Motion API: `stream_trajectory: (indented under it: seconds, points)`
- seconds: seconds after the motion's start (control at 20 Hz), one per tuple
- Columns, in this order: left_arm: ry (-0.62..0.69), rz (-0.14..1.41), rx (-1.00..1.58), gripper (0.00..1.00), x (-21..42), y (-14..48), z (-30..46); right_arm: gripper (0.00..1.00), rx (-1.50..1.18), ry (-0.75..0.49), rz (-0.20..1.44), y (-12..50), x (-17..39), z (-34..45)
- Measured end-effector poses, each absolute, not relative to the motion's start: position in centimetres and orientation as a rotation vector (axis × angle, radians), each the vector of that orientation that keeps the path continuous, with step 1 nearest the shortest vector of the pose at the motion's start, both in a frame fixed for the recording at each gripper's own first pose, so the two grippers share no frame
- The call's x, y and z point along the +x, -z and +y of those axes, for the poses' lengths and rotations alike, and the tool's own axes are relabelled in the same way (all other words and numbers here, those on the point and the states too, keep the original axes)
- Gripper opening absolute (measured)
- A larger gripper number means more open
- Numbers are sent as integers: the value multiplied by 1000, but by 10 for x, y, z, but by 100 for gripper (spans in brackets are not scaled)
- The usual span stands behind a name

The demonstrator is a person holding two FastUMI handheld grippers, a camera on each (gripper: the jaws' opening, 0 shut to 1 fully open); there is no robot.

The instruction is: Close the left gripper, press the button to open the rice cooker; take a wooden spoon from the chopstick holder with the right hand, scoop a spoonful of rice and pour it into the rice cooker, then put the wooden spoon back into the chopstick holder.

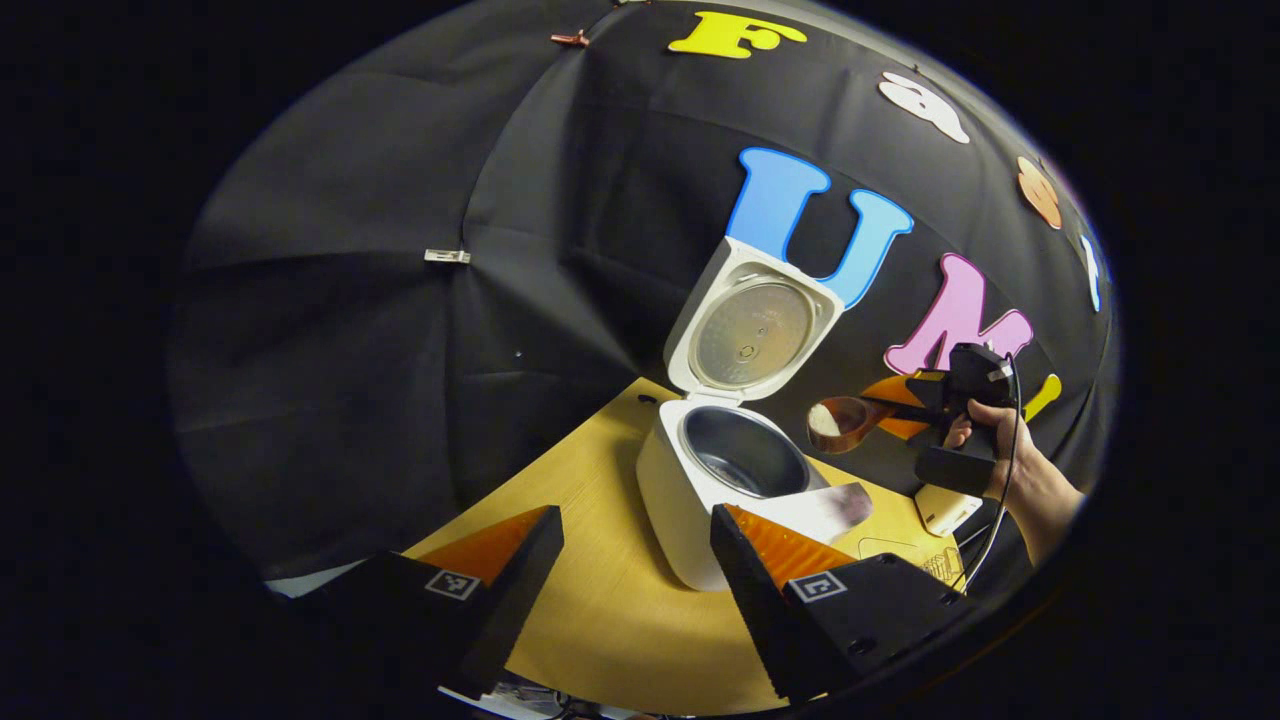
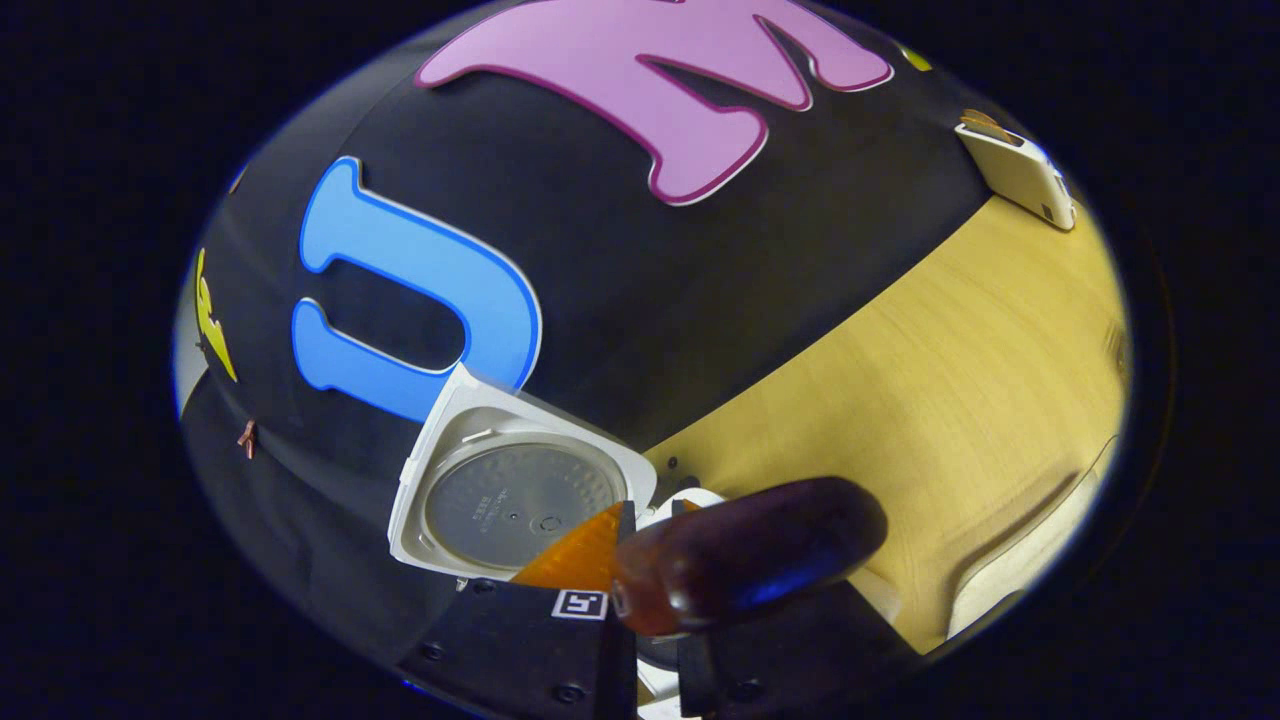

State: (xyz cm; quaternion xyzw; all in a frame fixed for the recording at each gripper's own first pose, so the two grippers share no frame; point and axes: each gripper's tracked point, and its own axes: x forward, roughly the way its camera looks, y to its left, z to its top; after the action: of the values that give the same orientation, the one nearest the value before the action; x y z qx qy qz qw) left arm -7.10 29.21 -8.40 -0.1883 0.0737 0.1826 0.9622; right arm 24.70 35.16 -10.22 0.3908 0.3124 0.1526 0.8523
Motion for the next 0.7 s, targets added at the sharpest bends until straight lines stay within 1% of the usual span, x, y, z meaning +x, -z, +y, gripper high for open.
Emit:
stream_trajectory:
  seconds: [0.2,0.25,0.3,0.4,0.45,0.5,0.7]
  points:
    - [-390,138,-381,96,-66,85,305,8,657,-367,622,119,248,385]
    - [-393,136,-384,92,-65,87,307,8,606,-381,603,121,248,392]
    - [-394,138,-390,96,-63,87,308,8,550,-399,587,123,245,398]
    - [-395,142,-405,96,-58,90,308,8,433,-439,557,126,241,407]
    - [-395,140,-409,92,-59,91,307,8,366,-458,533,125,239,411]
    - [-396,140,-410,96,-58,91,306,8,292,-477,502,125,238,418]
    - [-396,142,-411,96,-57,94,306,8,-33,-566,309,107,232,438]
